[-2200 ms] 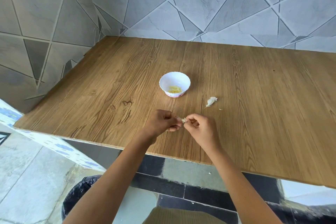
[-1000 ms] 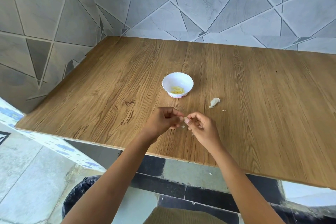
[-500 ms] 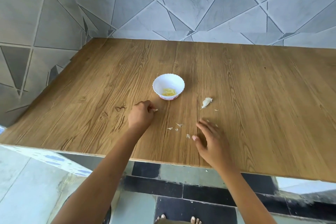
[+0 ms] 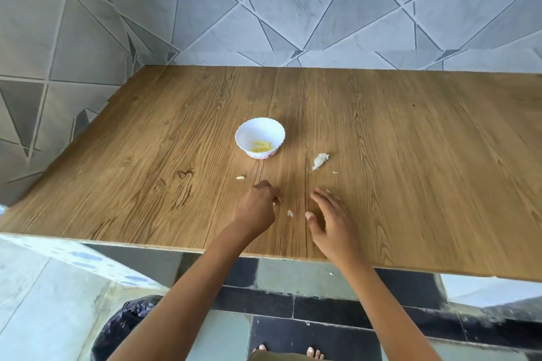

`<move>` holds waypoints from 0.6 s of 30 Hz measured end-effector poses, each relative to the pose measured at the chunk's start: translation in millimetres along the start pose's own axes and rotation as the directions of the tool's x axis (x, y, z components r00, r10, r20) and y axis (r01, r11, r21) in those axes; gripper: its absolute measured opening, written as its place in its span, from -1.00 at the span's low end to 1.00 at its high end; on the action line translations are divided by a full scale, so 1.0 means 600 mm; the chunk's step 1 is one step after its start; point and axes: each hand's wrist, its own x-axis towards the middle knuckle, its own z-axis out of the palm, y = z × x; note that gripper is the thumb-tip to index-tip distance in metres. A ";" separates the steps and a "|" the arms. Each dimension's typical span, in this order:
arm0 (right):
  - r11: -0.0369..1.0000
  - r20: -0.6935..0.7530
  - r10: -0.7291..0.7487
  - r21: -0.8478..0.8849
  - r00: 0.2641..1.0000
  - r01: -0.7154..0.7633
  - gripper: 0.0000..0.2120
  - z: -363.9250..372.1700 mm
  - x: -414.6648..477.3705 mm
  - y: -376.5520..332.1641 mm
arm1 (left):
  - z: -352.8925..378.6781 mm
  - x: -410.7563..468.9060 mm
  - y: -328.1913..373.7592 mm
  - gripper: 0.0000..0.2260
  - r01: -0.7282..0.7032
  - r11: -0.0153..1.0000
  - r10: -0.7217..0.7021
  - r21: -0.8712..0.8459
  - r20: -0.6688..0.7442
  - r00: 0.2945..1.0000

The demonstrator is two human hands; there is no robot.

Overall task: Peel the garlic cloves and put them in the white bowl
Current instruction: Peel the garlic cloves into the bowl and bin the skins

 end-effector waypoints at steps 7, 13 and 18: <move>0.995 -0.057 0.027 0.096 0.998 -0.021 -0.66 0.003 0.000 0.003 | 0.006 -0.011 0.036 -0.76 -0.049 0.997 0.048 0.056 0.027 0.998; 0.986 -0.090 0.010 0.164 0.996 0.005 -0.69 0.002 0.000 0.005 | 0.018 -0.017 0.039 -0.81 -0.062 0.993 0.071 0.104 -0.085 0.994; 0.863 0.002 0.132 0.492 0.991 -0.116 -0.70 -0.026 0.007 -0.012 | 0.000 0.002 0.040 -0.85 0.038 0.999 -0.041 -0.038 -0.072 0.997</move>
